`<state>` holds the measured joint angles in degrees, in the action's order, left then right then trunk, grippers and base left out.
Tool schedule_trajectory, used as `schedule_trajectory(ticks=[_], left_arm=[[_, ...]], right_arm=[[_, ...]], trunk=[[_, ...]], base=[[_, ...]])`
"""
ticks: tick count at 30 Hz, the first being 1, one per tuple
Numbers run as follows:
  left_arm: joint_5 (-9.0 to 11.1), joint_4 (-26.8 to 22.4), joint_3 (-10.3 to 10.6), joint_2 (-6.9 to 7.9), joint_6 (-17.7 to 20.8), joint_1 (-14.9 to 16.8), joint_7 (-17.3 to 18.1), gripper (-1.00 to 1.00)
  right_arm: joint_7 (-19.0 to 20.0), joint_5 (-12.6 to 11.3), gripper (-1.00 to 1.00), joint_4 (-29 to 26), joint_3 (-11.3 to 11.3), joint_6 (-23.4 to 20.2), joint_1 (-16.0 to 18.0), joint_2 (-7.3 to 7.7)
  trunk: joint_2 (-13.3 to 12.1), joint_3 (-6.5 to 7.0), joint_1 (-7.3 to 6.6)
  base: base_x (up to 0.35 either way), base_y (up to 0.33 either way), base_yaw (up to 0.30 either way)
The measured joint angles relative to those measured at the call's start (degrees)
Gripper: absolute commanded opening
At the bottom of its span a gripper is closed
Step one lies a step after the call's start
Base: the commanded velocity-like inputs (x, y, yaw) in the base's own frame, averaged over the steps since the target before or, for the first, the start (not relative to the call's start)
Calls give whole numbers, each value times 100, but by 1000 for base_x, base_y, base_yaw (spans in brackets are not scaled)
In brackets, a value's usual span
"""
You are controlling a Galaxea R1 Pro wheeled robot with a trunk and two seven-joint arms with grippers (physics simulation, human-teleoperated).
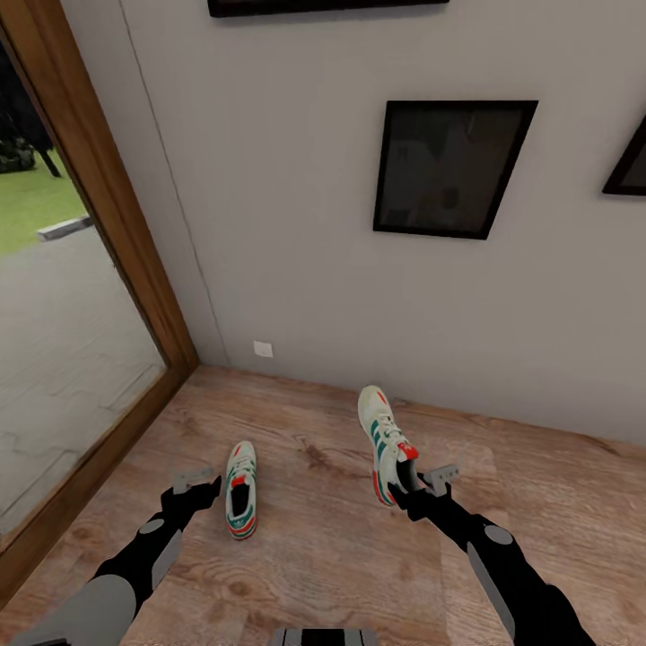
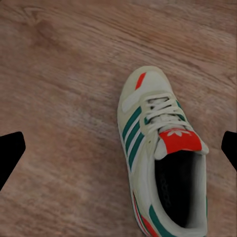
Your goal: Pick up the two gym shoes and the two sandals from the corridor floor and place them onto the hallstand (shoe rack) in the corridor, making sure they are on the rack and not on the floor. Arrange them so the two gym shoes are next to each other and the two sandals are next to each other.
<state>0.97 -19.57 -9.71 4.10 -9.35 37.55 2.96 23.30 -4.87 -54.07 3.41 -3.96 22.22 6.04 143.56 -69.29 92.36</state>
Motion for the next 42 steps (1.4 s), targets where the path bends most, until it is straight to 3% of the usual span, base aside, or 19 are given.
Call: schedule_trajectory(ticks=[10,34,42], left_arm=[[6,9,-9,-32,-150,-14,-1,100],[1,6,1,-30,-174,-22,-1,100],[-1,2,-4,-30,-211,-24,-5,100]], right_arm=[[0,-6,-100,-15,0,-9,-1,7],[0,-2,-100,6,-7,-4,-1,8],[0,-6,-100,-2,-4,-8,0,7]], trunk=[[14,-273,26],[46,-804,87],[48,-794,90]], base=[[0,0,-172],[0,0,-33],[0,0,-233]])
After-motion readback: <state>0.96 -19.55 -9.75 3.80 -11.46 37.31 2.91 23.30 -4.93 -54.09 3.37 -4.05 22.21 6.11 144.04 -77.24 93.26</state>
